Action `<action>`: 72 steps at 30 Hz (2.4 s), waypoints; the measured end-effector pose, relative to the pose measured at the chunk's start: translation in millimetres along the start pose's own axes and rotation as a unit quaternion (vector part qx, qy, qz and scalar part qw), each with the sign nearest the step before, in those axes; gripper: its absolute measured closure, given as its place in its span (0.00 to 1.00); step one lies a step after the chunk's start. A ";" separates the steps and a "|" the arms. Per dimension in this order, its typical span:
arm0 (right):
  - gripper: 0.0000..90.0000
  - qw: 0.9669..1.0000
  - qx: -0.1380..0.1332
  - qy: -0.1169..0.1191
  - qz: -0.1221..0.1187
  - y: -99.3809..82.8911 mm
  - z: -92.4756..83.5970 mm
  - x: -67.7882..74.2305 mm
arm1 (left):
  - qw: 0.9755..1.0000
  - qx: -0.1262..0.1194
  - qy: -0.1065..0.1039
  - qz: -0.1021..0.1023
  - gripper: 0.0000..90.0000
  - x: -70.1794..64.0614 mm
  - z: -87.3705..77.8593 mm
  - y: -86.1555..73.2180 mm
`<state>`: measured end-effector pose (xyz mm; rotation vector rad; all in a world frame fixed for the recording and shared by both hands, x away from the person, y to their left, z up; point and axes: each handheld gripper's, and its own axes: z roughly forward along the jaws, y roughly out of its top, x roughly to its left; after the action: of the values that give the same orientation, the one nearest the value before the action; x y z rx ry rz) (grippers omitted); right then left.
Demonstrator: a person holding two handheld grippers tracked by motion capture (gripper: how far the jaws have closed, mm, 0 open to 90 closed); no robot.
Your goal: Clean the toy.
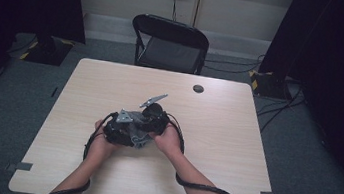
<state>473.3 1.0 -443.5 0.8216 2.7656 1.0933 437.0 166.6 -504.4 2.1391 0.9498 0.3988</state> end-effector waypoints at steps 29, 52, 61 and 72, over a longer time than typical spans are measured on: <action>0.85 0.999 0.017 -0.019 0.026 -4.2 0.1 -26.2 | 1.000 0.001 -0.001 0.000 0.27 0.1 0.0 0.1; 0.84 0.994 -0.014 -0.056 0.095 -16.2 -4.1 -64.8 | 1.000 0.000 0.000 0.000 0.27 0.0 0.2 0.1; 0.84 0.991 -0.008 -0.070 0.112 -15.8 -2.7 -75.8 | 1.000 0.000 0.000 0.000 0.27 0.0 0.2 0.1; 0.84 0.988 -0.005 -0.101 0.118 -17.5 -2.2 -85.0 | 1.000 0.000 0.000 0.000 0.27 0.0 0.2 0.1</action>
<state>537.5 -53.3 -464.9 1.2105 2.5421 0.9917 437.1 166.4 -504.5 2.1386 0.9498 0.3986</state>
